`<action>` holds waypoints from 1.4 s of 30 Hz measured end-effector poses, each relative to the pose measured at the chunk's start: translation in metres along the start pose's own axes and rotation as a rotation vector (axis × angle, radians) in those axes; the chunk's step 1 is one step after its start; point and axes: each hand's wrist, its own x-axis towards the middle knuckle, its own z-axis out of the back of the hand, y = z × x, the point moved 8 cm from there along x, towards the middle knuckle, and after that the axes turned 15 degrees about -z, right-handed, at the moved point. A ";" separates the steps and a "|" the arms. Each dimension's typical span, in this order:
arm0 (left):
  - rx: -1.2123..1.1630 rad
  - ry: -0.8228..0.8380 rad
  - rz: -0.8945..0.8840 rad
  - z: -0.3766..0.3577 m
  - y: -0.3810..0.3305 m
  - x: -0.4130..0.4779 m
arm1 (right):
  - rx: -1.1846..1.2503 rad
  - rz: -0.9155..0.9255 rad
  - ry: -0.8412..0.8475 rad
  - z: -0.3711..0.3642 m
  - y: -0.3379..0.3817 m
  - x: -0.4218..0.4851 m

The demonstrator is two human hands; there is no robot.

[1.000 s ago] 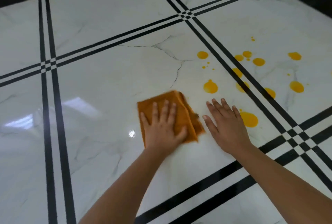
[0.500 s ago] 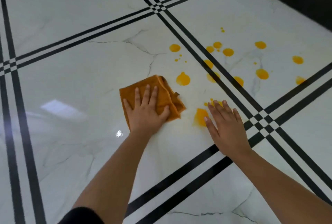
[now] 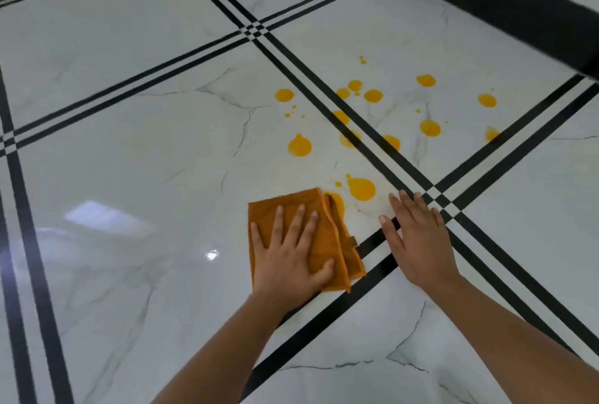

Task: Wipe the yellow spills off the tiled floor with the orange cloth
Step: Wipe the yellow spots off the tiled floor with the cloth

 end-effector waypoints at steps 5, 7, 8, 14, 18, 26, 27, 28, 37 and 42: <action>0.002 0.009 -0.006 0.003 -0.013 0.026 | -0.009 -0.031 -0.002 0.000 -0.026 0.008; 0.059 0.033 -0.219 -0.003 -0.038 0.023 | -0.001 -0.053 -0.016 0.005 -0.037 0.018; 0.058 0.056 -0.259 -0.003 -0.035 0.028 | 0.001 -0.056 -0.016 0.007 -0.041 0.023; -0.028 0.024 0.021 0.002 -0.044 0.081 | -0.044 -0.028 0.009 0.003 -0.057 0.035; 0.068 0.123 -0.267 -0.002 -0.061 0.093 | -0.031 -0.035 0.027 0.006 -0.068 0.041; 0.071 0.100 -0.255 -0.012 -0.091 0.096 | 0.058 -0.035 0.030 0.012 -0.089 0.049; 0.072 0.091 -0.240 -0.008 -0.082 0.109 | 0.055 -0.029 0.039 0.012 -0.090 0.047; 0.045 0.063 -0.146 -0.003 -0.068 0.122 | 0.039 -0.011 0.043 0.012 -0.090 0.045; 0.045 0.124 -0.176 -0.010 -0.094 0.099 | 0.006 -0.016 0.144 0.011 -0.092 0.031; -0.046 0.134 -0.143 -0.016 -0.121 0.057 | 0.049 -0.079 0.176 0.019 -0.090 0.012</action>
